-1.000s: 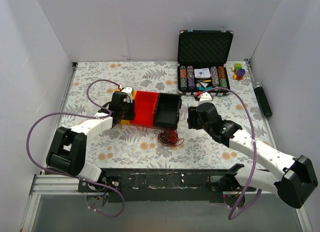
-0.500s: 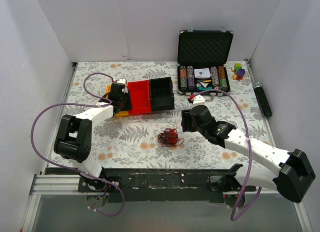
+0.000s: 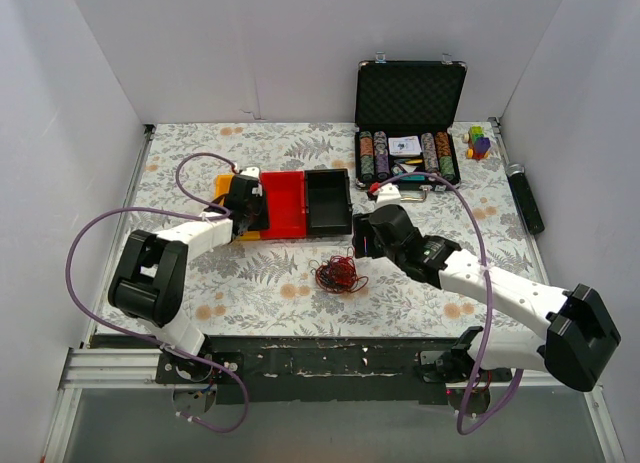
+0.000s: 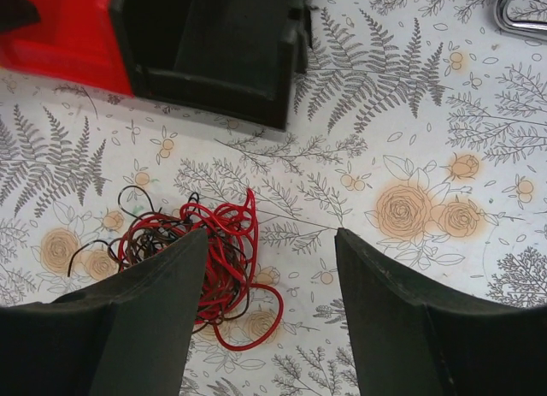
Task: Untangle the cables
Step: Untie the cable.
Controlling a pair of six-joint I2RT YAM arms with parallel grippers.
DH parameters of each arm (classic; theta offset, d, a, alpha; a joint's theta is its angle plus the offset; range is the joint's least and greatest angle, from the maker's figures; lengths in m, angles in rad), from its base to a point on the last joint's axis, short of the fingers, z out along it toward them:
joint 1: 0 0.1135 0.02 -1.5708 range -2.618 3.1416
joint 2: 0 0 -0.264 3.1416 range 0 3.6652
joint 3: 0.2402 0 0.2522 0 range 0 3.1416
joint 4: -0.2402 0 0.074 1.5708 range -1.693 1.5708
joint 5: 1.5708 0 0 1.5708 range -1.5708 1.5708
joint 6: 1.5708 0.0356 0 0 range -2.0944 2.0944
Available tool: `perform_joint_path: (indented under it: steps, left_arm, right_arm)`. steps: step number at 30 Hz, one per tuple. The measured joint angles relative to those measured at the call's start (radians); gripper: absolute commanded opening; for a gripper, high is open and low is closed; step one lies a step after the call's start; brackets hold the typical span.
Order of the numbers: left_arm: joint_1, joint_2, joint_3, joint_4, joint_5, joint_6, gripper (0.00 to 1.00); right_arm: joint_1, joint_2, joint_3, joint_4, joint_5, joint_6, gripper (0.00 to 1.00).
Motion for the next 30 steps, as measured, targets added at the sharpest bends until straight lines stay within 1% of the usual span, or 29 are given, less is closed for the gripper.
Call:
perform_joint_path:
  steps: [1,2,3,4,7,10,12,13,18,23,27,30]
  left_arm:
    - [-0.004,0.0,-0.001,-0.003,0.005,-0.006,0.48]
    - [-0.006,0.0,-0.002,-0.013,0.026,-0.018,0.5]
    - [-0.01,0.0,-0.007,-0.02,0.047,-0.027,0.52]
    - [-0.014,0.0,-0.012,-0.024,0.072,-0.037,0.54]
    - [-0.017,0.0,-0.014,-0.054,0.139,-0.056,0.69]
    - [-0.017,0.0,-0.015,-0.085,0.196,-0.061,0.81]
    - [-0.017,-0.006,-0.005,-0.116,0.222,-0.053,0.94]
    - [-0.017,-0.007,0.006,-0.14,0.229,-0.044,0.98]
    - [-0.008,-0.018,0.116,-0.298,0.255,0.025,0.98]
    - [0.034,-0.075,0.266,-0.4,0.293,0.094,0.98]
    - [0.111,-0.133,0.32,-0.441,0.296,0.136,0.98]
    - [0.205,-0.129,0.338,-0.481,0.289,0.151,0.98]
  right_arm:
    - [0.001,0.003,0.003,0.003,0.0,0.002,0.77]
    - [0.004,0.008,0.006,0.008,0.001,0.006,0.82]
    - [0.008,0.013,0.006,0.012,0.004,0.013,0.84]
    - [0.015,0.021,0.006,0.013,0.008,0.016,0.85]
    - [0.037,0.053,0.008,0.014,0.023,0.022,0.88]
    - [0.05,0.088,0.02,0.013,0.045,0.026,0.89]
    - [0.051,0.113,0.043,0.013,0.066,0.022,0.9]
    - [0.051,0.127,0.059,0.014,0.08,0.016,0.9]
    - [0.036,0.207,0.168,0.015,0.145,-0.026,0.9]
    - [-0.04,0.3,0.264,0.037,0.171,-0.069,0.88]
    - [-0.097,0.401,0.318,0.046,0.168,-0.091,0.87]
    - [-0.111,0.477,0.345,0.047,0.151,-0.105,0.85]
